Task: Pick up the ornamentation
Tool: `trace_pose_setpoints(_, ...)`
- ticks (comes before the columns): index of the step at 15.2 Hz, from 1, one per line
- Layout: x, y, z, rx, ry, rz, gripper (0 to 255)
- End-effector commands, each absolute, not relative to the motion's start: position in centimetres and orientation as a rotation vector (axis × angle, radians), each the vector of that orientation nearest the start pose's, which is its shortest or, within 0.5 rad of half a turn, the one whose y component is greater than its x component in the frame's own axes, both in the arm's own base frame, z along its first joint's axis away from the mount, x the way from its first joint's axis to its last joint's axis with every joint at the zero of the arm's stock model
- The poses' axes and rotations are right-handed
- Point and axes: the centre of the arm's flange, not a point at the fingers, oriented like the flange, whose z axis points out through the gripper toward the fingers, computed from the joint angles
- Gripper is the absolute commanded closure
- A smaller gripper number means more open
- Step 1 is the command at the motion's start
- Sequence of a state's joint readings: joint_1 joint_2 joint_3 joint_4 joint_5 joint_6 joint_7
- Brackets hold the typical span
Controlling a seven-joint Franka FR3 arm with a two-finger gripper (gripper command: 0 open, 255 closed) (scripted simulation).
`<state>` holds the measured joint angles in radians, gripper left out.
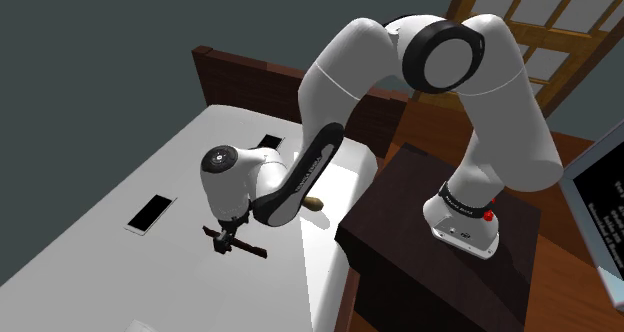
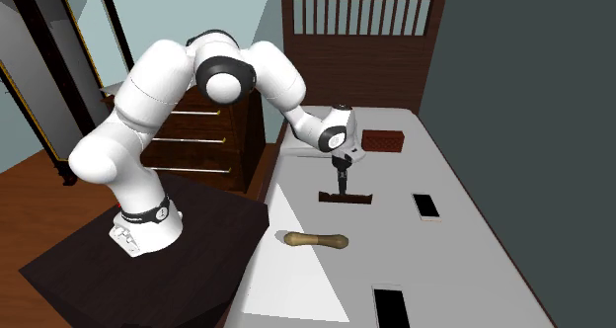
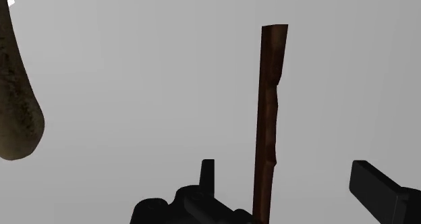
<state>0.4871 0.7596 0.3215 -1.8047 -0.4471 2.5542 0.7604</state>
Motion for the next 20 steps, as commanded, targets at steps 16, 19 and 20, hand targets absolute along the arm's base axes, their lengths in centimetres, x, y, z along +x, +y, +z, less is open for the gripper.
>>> trace_pose_setpoints(16,45.4,46.7,10.8,-3.085,-0.514,-0.101,255)
trace_pose_setpoints(19,45.3,46.7,11.9,-3.085,-0.514,-0.101,255)
trace_pose_setpoints(20,45.3,46.7,12.4,-3.085,-0.514,-0.101,255)
